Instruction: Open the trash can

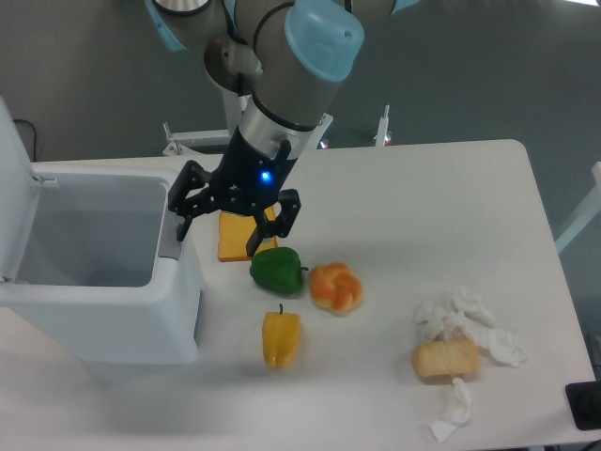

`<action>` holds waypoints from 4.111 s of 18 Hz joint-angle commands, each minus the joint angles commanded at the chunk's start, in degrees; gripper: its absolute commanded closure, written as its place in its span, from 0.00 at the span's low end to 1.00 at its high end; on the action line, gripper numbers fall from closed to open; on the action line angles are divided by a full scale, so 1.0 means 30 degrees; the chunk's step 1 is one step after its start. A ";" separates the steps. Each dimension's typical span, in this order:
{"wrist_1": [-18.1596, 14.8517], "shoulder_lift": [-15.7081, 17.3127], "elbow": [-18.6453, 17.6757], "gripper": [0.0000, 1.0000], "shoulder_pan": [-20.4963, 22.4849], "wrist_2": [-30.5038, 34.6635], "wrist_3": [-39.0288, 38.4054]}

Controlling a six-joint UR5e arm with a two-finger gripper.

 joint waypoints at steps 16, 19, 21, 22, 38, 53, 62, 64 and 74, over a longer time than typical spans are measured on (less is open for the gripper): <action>0.0499 -0.0672 -0.0057 0.00 0.1060 0.8139 0.4743; 0.0354 -0.0498 -0.0407 0.00 0.0883 0.8642 0.5713; 0.0324 -0.0294 -0.0934 0.00 0.0708 0.9311 0.5772; 0.0324 -0.0292 -0.1139 0.00 0.0678 1.0012 0.5773; 0.0354 -0.0761 -0.1522 0.00 0.0063 1.2187 0.7325; 0.0441 -0.1404 -0.1114 0.00 -0.0318 1.3702 0.9017; 0.0470 -0.1963 -0.0381 0.00 -0.0962 1.4708 1.0431; 0.0792 -0.2223 0.0493 0.00 -0.1284 1.4736 1.0837; 0.0910 -0.2490 0.0236 0.00 -0.1286 1.4737 1.2540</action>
